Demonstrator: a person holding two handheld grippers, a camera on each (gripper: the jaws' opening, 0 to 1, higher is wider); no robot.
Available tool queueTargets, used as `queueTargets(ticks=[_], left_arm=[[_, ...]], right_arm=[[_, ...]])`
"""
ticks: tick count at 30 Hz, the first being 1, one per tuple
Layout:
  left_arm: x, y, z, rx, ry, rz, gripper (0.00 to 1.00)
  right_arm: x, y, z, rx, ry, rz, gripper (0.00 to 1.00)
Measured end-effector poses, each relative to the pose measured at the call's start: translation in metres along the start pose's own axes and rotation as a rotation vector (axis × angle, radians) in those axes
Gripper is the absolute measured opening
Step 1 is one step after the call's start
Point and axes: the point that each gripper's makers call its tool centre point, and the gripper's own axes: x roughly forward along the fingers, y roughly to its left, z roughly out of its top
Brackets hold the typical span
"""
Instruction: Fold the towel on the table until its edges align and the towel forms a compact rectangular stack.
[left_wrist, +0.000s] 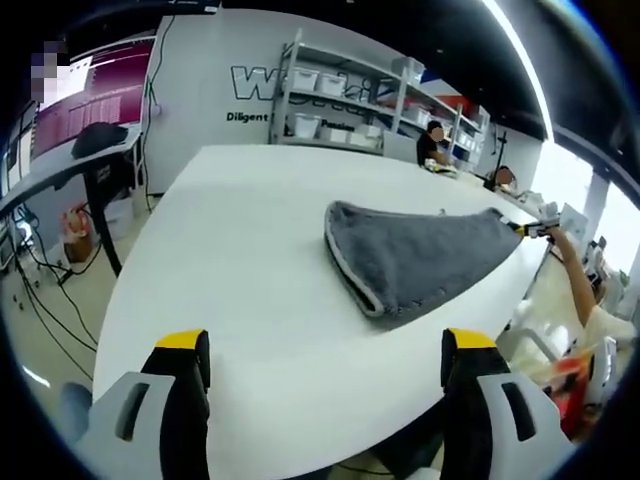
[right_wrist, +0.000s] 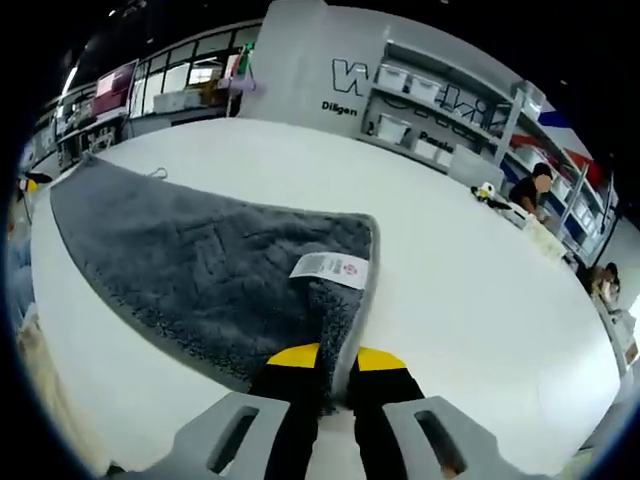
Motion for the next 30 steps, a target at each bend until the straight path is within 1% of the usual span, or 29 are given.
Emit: queueTargets(ticks=[3,7,10,12,14,15,17,18,19,20,23,25,27,28,30], left_arm=[[-0.001,-0.003,-0.001,0.007,0.006,-0.001,0.94],[-0.002,-0.008,-0.001,0.013,0.005,-0.001,0.94],[-0.002,-0.012,-0.003,0.016,0.007,-0.003,0.94],[-0.002,-0.01,-0.004,0.016,0.01,-0.003,0.94],[-0.003,-0.01,-0.004,0.014,0.01,0.001,0.94],[-0.003,-0.01,-0.004,0.012,0.008,0.002,0.94],[-0.003,-0.009,-0.004,0.007,0.006,0.011,0.94],[-0.003,-0.009,-0.004,0.01,0.008,0.014,0.94],[-0.003,-0.008,-0.004,0.011,0.008,0.013,0.94],[-0.003,-0.009,-0.003,0.01,0.008,0.012,0.94],[-0.003,-0.01,-0.003,0.011,0.004,0.007,0.94],[-0.002,-0.01,-0.003,0.013,0.005,0.006,0.93],[-0.002,-0.01,-0.003,0.014,0.008,0.004,0.93],[-0.002,-0.011,-0.003,0.015,0.008,0.003,0.93],[-0.002,-0.013,-0.003,0.016,0.007,0.0,0.93]], right_arm=[[0.001,-0.008,-0.003,-0.061,0.017,-0.037,0.06],[0.0,-0.017,-0.006,-0.09,0.039,-0.094,0.06],[-0.004,-0.024,-0.008,-0.133,0.06,-0.156,0.06],[-0.006,-0.031,-0.006,-0.183,0.072,-0.21,0.05],[-0.008,-0.034,-0.003,-0.225,0.074,-0.234,0.04],[-0.009,-0.036,0.002,-0.257,0.066,-0.258,0.03],[-0.013,-0.04,0.01,-0.328,0.065,-0.301,0.03],[-0.015,-0.041,0.017,-0.38,0.057,-0.33,0.03],[-0.018,-0.041,0.021,-0.413,0.054,-0.35,0.02],[-0.022,-0.037,0.027,-0.461,0.053,-0.379,0.02],[-0.032,-0.027,0.043,-0.549,0.024,-0.427,0.02],[-0.038,-0.017,0.053,-0.614,0.012,-0.448,0.02],[-0.041,-0.01,0.059,-0.65,0.0,-0.457,0.02],[-0.045,0.001,0.067,-0.694,-0.016,-0.471,0.02],[-0.048,0.015,0.075,-0.728,-0.04,-0.467,0.02]])
